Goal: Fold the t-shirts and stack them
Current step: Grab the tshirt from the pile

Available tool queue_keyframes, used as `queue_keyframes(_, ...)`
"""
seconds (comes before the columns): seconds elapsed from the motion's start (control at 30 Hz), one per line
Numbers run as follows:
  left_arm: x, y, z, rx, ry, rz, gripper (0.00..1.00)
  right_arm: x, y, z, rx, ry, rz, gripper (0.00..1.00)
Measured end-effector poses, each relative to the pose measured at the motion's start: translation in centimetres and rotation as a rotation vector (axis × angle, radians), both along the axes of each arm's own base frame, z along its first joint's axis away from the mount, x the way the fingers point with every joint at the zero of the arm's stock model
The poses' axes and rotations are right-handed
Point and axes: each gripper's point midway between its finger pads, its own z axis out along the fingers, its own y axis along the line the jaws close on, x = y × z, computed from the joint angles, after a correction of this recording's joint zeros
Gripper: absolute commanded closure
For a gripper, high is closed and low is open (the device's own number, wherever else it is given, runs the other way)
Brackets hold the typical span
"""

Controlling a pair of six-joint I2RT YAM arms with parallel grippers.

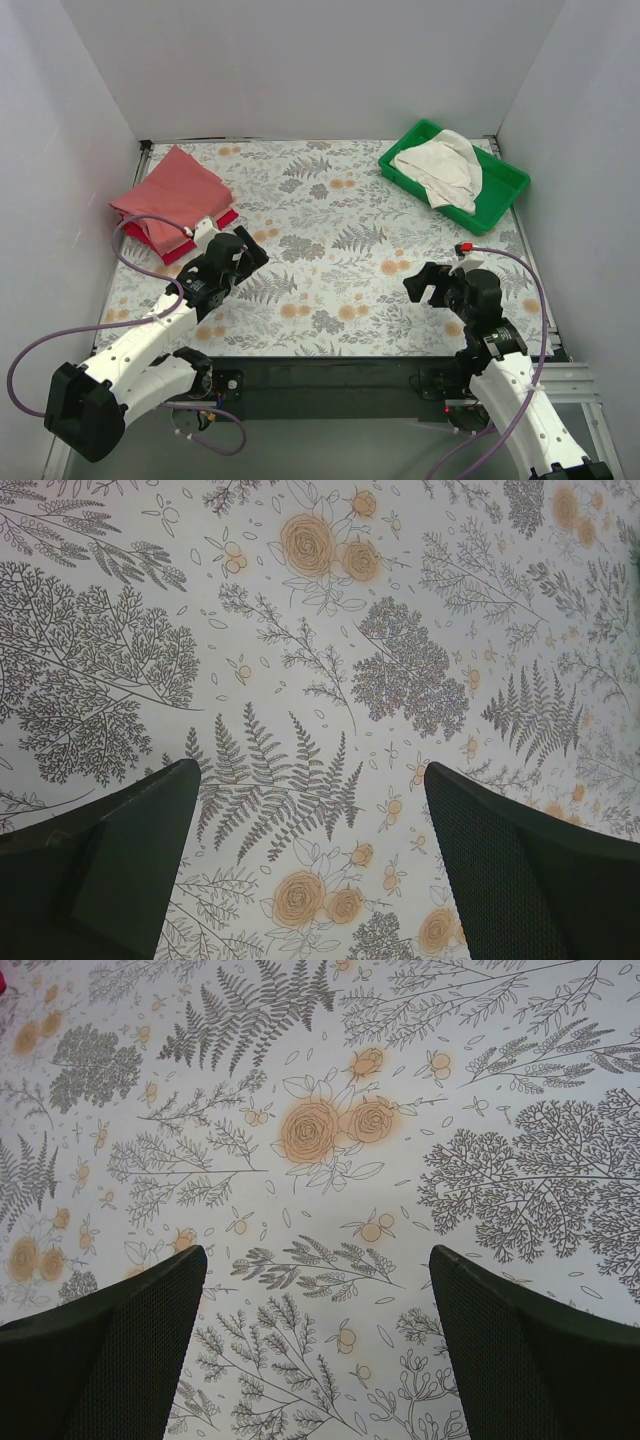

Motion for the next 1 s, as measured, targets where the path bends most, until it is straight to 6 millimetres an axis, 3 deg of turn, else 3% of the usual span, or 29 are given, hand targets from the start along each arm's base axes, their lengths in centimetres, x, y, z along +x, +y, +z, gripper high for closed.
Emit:
queue_keyframes(0.43, 0.0, 0.0, 0.0, -0.007, 0.001, 0.004, 0.05, 1.2, -0.5, 0.4, -0.007, -0.01, -0.047, 0.02)
queue_keyframes(0.53, 0.0, 0.0, 0.2, -0.013, -0.004, 0.007, 0.05, 2.5, -1.0, 1.8, -0.027, -0.007, -0.092, 0.02)
queue_keyframes(0.73, 0.0, 0.0, 0.2, -0.016, -0.004, 0.01, 0.05, 7.3, -1.6, 8.8, -0.049, -0.102, -0.174, 0.02)
queue_keyframes(0.83, 0.0, 0.2, 0.2, -0.01, -0.004, 0.021, 0.05, 10.7, -2.3, 11.9, -0.09, -0.136, -0.24, 0.02)
queue_keyframes(1.0, 0.0, 0.7, 0.0, 0.003, -0.002, 0.048, 0.05, 16.5, -4.0, 13.3, -0.183, -0.115, -0.318, 0.02)
